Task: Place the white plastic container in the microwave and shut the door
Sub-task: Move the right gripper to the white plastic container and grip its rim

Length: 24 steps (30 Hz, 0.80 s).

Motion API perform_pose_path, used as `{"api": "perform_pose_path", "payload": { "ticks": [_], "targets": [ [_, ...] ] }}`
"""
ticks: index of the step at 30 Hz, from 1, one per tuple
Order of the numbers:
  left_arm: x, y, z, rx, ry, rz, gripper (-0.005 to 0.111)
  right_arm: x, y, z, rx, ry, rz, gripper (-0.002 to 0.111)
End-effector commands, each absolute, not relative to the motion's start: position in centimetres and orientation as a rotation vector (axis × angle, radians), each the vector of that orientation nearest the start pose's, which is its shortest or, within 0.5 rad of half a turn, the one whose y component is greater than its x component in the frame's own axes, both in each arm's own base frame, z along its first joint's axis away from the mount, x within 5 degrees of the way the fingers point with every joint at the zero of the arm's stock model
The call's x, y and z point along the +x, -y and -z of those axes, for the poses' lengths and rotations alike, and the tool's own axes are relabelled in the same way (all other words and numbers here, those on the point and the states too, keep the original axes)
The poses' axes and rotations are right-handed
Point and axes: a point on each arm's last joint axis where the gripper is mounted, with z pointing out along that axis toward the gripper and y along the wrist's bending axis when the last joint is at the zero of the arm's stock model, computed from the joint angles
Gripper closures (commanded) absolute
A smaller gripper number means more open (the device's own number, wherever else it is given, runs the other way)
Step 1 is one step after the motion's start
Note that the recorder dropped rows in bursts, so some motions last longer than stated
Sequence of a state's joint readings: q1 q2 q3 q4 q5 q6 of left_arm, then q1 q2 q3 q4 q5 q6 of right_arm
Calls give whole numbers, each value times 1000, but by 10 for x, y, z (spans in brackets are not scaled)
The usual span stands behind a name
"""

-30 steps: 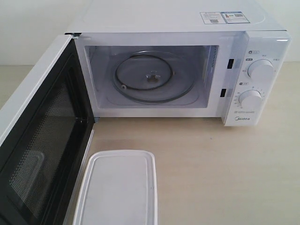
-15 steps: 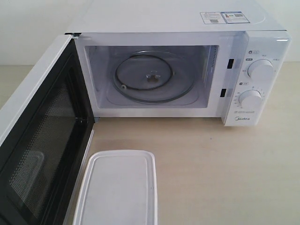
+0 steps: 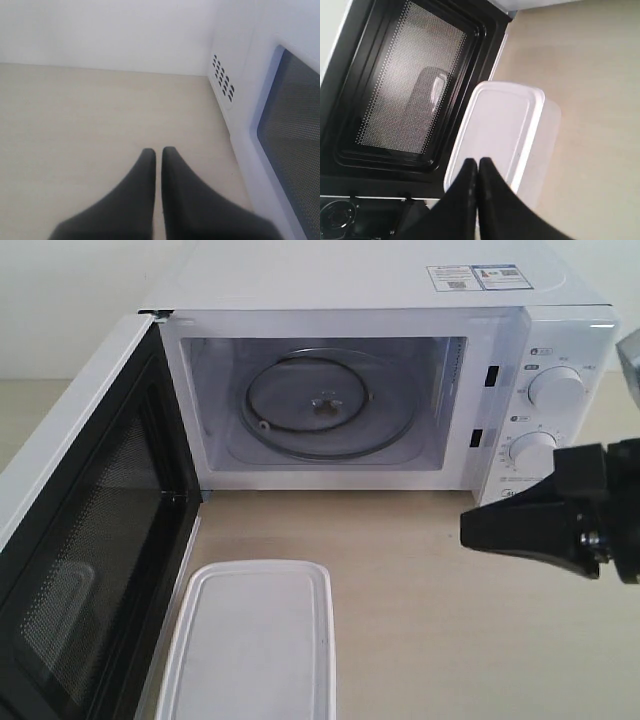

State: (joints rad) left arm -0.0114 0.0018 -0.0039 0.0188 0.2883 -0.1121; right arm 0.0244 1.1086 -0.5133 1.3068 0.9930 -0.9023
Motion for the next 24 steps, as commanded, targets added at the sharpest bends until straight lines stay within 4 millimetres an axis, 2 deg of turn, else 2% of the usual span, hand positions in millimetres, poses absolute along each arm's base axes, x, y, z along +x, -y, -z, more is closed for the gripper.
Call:
{"api": "perform_pose_path", "payload": {
  "ticks": [1, 4, 6, 8, 12, 17, 24],
  "targets": [
    [55, 0, -187, -88, -1773, 75, 102, 179, -79, -220, -144, -2307, -1310, 108],
    [55, 0, -187, -88, -1773, 75, 102, 185, -79, -204, -161, -2356, -1322, 108],
    [55, 0, -187, -88, -1773, 75, 102, 189, -83, -193, -191, -2369, -1414, 108],
    [55, 0, -187, -88, -1773, 75, 102, 196, -85, -181, -142, -2366, -1499, 108],
    [55, 0, -187, -88, -1773, 75, 102, 198, -91, -165, -81, -2281, -1597, 96],
    [55, 0, -187, -88, -1773, 75, 102, 191, -110, -145, -217, -2318, -1617, 78],
    [55, 0, -187, -88, -1773, 75, 102, 191, -124, -116, -335, -2389, -1634, 71]
  ]
}}
